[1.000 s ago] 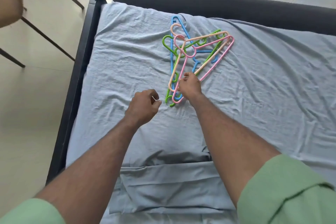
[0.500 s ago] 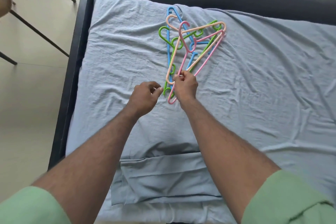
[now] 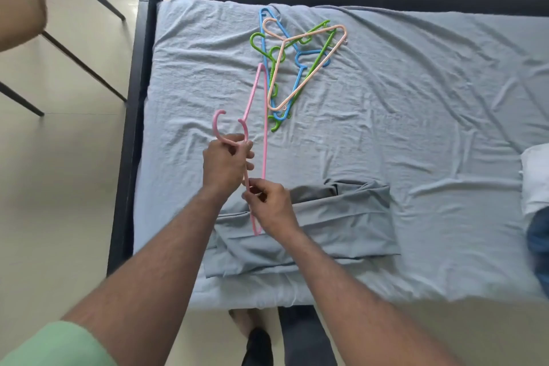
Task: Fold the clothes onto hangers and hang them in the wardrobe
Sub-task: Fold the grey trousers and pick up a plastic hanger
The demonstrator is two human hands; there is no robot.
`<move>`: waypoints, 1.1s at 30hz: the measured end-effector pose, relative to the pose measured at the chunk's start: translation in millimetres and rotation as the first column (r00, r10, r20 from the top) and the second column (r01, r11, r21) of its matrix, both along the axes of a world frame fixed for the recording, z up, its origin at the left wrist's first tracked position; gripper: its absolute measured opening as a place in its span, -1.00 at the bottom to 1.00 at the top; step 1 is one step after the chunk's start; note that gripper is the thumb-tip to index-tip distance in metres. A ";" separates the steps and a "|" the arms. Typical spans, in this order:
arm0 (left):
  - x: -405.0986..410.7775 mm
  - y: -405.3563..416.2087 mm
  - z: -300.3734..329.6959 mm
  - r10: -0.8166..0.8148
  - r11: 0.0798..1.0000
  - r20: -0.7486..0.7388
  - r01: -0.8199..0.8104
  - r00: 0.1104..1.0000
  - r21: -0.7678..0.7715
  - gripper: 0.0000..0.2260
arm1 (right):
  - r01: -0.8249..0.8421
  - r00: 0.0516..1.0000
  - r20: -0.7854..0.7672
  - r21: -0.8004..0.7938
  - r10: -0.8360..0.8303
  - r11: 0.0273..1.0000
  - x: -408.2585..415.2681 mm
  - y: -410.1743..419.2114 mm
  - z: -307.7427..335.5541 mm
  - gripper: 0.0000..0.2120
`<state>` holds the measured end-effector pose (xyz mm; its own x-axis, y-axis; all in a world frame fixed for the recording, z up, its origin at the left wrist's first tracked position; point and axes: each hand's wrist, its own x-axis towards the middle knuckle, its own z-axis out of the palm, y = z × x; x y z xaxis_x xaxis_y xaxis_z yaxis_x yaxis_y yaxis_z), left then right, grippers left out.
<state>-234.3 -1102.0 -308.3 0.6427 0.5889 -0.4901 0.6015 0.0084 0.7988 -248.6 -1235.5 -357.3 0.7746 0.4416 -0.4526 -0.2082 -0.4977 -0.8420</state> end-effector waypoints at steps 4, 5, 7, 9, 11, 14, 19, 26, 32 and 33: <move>-49.8 -17.2 4.1 0.047 0.993 0.001 -0.046 0.999 -0.108 -0.87 | 0.119 0.993 -0.027 0.000 -0.119 0.993 -27.2 -34.6 -3.9 -0.80; -61.4 -21.9 3.8 0.051 0.989 0.002 -0.051 0.999 -0.139 -0.85 | 0.189 0.982 0.005 -0.036 -0.189 0.981 -27.4 -50.3 -8.2 -0.82; -82.8 -31.3 3.5 0.055 0.982 -0.009 -0.056 0.998 -0.181 -0.83 | 0.304 0.951 0.110 -0.170 -0.289 0.937 -23.2 -89.9 -16.9 -0.88; -99.2 -39.4 1.0 0.064 0.974 -0.011 -0.064 0.998 -0.216 -0.84 | 0.348 0.936 0.178 -0.332 -0.304 0.877 -12.4 -134.0 -27.5 -0.84; -110.5 -46.6 -4.9 0.063 0.972 -0.013 -0.064 0.998 -0.225 -0.82 | 0.322 0.947 0.182 -0.505 -0.265 0.801 2.1 -174.8 -35.9 -0.76; -121.7 -54.9 -16.4 0.073 0.975 -0.019 -0.076 0.997 -0.207 -0.84 | 0.244 0.968 0.130 -0.688 -0.215 0.683 26.5 -224.5 -43.3 -0.62; -130.9 -66.7 -39.6 0.131 0.965 -0.047 -0.139 0.990 -0.225 -0.82 | 0.175 0.961 -0.001 -0.773 -0.278 0.609 60.5 -270.6 -62.4 -0.41; -142.9 -84.8 -54.8 0.114 0.964 -0.058 -0.124 0.992 -0.234 -0.79 | 0.251 0.892 -0.124 -0.664 -0.435 0.704 70.3 -287.8 -90.9 -0.31; -147.0 -82.7 -47.3 0.118 0.962 -0.043 -0.125 0.992 -0.241 -0.80 | 0.425 0.799 -0.264 -0.389 -0.541 0.817 65.7 -282.9 -69.7 -0.76; -147.7 -82.0 -46.8 0.120 0.963 -0.043 -0.127 0.992 -0.238 -0.80 | 0.433 0.789 -0.307 -0.337 -0.533 0.836 65.6 -279.5 -62.3 -0.75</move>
<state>-382.0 -1184.0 -355.0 0.5563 0.5256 -0.6436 0.6061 0.2732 0.7470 -183.1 -1515.0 -419.6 0.6049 -0.1038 -0.7895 -0.7470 -0.4172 -0.5175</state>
